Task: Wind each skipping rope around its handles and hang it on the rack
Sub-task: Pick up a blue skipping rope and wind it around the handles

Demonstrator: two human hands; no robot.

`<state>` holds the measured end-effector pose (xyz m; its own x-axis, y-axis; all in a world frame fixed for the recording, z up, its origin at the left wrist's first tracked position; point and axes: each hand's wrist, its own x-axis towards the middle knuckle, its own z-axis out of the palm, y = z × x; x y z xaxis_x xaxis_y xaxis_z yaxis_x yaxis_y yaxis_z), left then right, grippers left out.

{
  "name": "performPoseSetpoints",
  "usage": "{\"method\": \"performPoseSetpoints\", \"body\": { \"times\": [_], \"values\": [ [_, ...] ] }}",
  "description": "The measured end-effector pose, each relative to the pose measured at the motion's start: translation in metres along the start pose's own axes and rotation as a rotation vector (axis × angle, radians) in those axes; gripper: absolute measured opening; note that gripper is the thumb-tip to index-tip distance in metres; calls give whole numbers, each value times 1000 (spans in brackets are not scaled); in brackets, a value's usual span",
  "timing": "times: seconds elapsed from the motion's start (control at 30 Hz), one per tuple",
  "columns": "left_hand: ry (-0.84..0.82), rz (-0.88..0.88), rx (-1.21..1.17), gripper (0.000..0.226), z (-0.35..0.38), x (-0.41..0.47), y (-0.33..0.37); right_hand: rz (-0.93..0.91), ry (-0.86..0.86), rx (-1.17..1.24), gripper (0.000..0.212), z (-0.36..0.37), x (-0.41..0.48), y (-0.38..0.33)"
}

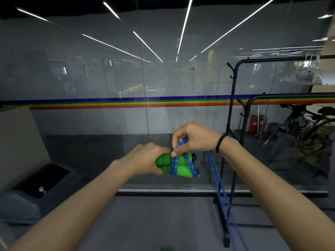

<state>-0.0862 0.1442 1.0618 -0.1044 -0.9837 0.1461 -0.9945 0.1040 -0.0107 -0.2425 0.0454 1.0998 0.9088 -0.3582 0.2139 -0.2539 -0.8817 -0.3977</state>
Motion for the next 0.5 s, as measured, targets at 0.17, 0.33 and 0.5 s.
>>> {"method": "performPoseSetpoints", "body": {
  "times": [0.17,0.33,0.5],
  "values": [
    [68,122,-396,34,-1,-6,3,-26,0,636,1,12,1,26],
    [267,-10,-880,46,-4,-6,5,117,193,1034,36,38,-7,48],
    [437,-242,-897,59,-2,2,-5,192,91,759,28,51,-15,44]
  ]
}}
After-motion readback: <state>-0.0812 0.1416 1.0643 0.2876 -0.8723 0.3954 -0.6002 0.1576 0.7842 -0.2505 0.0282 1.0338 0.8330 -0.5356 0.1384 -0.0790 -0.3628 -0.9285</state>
